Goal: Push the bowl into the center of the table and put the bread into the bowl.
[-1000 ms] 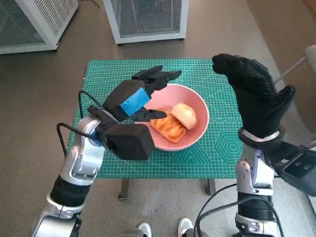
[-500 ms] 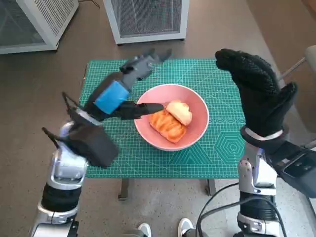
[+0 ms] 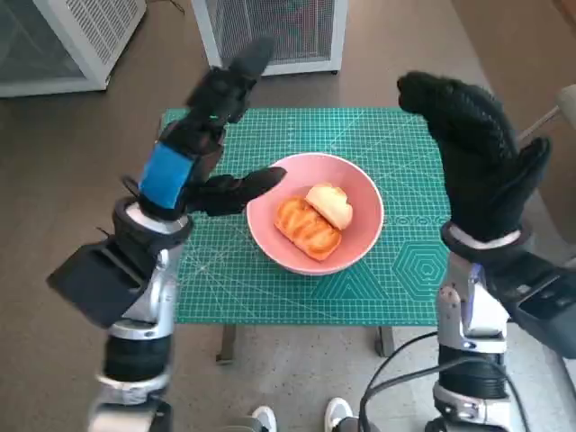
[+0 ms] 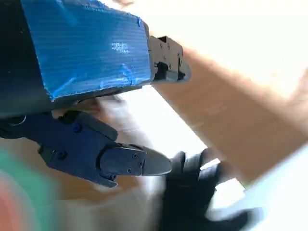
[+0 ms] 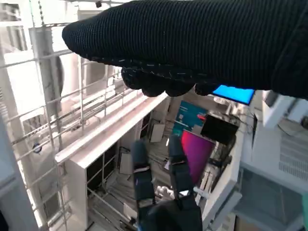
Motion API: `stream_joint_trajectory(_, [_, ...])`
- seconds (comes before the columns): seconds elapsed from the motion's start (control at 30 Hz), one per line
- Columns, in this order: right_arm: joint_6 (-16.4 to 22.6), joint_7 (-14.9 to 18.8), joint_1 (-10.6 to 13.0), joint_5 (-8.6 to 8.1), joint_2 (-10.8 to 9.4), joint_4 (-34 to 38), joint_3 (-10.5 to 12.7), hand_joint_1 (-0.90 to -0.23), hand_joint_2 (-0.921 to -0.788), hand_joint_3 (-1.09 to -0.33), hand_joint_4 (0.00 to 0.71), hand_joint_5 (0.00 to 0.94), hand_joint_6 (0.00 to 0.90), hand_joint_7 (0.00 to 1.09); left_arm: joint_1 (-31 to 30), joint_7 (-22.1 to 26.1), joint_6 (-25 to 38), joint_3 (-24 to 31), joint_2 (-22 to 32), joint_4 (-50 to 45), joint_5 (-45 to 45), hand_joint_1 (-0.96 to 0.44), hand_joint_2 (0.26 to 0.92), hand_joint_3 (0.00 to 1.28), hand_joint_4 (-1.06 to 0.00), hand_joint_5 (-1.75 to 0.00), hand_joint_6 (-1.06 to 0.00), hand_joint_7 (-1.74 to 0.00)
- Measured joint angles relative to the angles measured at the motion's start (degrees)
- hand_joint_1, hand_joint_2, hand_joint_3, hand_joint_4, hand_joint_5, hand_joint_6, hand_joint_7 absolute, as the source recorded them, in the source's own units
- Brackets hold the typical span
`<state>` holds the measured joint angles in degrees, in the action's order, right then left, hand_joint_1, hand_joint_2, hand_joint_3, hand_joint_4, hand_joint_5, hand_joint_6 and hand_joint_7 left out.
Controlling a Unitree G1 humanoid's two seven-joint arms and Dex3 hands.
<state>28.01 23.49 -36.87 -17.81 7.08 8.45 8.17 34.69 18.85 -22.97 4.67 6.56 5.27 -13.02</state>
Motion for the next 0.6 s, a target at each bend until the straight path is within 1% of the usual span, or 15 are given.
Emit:
stream_joint_trajectory(0.2, [-0.5,-0.1,-0.7,0.11,0.4,0.1,-0.4,-0.511,-0.921,-0.48,0.248,0.002,0.072,0.51,0.0,1.0,-2.5,0.9,-0.9,2.3,-2.8,-0.58,0.921,0.37,-0.12,-0.01,-0.02,-0.49])
stream_joint_trajectory(0.6, [-0.3,-0.1,-1.3,0.3,0.8,0.6,-1.1,-0.502,-0.921,-0.506,0.249,0.002,0.071,0.54,-0.1,1.5,-5.6,0.7,-1.1,2.8,-2.5,-0.59,0.921,0.38,-0.14,-0.02,-0.02,-0.48])
